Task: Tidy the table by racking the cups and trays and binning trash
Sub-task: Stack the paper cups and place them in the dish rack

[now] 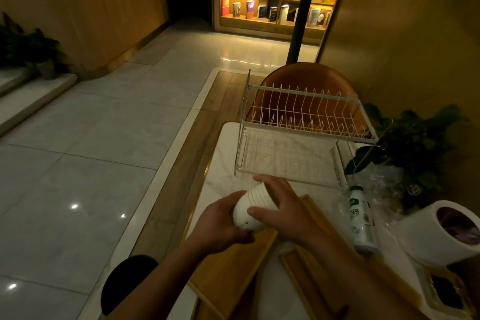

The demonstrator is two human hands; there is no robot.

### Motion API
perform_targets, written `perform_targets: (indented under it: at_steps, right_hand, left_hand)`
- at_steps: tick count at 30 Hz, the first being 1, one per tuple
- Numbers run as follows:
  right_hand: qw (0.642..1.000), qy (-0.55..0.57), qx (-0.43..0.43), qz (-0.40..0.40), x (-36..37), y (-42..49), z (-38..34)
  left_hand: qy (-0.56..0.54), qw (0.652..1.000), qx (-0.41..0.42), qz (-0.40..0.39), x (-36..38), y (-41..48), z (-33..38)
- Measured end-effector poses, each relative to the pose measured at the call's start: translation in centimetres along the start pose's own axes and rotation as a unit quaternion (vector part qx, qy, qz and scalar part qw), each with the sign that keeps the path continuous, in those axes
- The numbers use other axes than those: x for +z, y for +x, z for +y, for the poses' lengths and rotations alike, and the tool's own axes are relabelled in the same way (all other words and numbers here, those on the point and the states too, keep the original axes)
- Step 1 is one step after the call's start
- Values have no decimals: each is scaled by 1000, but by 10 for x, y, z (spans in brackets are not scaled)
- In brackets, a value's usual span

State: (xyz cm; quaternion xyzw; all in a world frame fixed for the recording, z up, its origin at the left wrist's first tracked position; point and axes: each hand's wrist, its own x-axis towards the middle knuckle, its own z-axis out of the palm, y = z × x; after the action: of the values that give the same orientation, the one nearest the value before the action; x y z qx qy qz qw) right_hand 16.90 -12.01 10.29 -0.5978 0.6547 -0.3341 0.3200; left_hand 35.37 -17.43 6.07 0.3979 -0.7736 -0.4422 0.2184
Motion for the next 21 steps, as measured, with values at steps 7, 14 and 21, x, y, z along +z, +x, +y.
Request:
perform_targets:
  at_steps: [7, 14, 21]
  right_hand:
    - [969, 222, 58, 91, -26, -9, 10]
    - [899, 404, 66, 155, -6, -17, 9]
    - [885, 400, 112, 212, -1, -1, 19]
  left_hand:
    - [-13, 998, 54, 4, -14, 0, 2]
    - [-223, 974, -29, 22, 14, -6, 15]
    - [-262, 963, -59, 5, 60, -1, 2]
